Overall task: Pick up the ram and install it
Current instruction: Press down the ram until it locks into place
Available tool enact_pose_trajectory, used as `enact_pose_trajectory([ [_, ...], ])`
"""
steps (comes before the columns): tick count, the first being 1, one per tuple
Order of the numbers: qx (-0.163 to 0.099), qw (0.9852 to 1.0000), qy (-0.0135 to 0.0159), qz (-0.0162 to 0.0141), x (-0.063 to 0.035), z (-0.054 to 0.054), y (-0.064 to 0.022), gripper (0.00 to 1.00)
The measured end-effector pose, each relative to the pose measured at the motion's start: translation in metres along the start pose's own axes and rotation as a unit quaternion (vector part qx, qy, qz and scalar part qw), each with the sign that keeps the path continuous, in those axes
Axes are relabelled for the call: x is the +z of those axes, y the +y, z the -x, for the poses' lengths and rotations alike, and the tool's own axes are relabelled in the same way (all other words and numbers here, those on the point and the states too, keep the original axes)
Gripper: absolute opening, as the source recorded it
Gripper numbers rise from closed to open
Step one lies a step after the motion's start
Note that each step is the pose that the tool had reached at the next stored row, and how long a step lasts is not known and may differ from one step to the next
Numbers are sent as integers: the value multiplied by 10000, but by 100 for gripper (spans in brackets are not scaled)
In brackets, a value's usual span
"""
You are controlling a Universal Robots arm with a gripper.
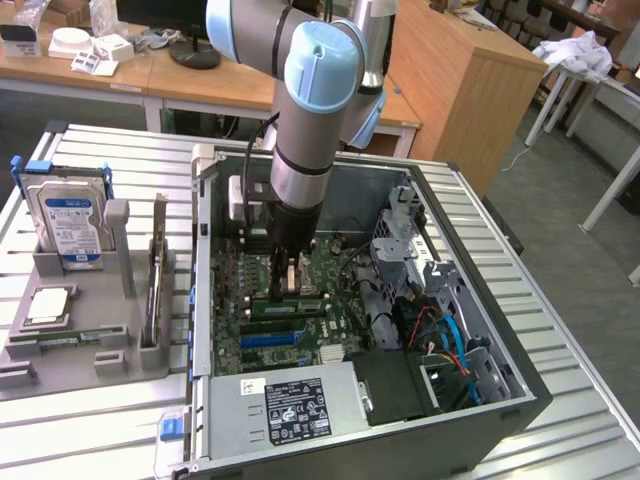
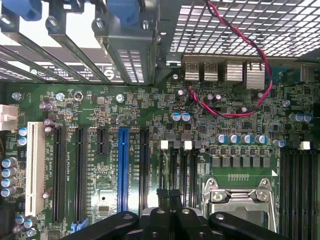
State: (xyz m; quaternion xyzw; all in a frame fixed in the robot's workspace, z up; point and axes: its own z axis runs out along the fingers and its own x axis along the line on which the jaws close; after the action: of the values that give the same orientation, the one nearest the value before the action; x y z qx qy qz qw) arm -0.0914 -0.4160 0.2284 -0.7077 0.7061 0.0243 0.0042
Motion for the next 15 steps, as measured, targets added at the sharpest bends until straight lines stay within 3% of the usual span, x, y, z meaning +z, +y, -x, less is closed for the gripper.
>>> enact_pose_trajectory([
  [15,0,10000,-12,-1,21,-2,-1,11],
])
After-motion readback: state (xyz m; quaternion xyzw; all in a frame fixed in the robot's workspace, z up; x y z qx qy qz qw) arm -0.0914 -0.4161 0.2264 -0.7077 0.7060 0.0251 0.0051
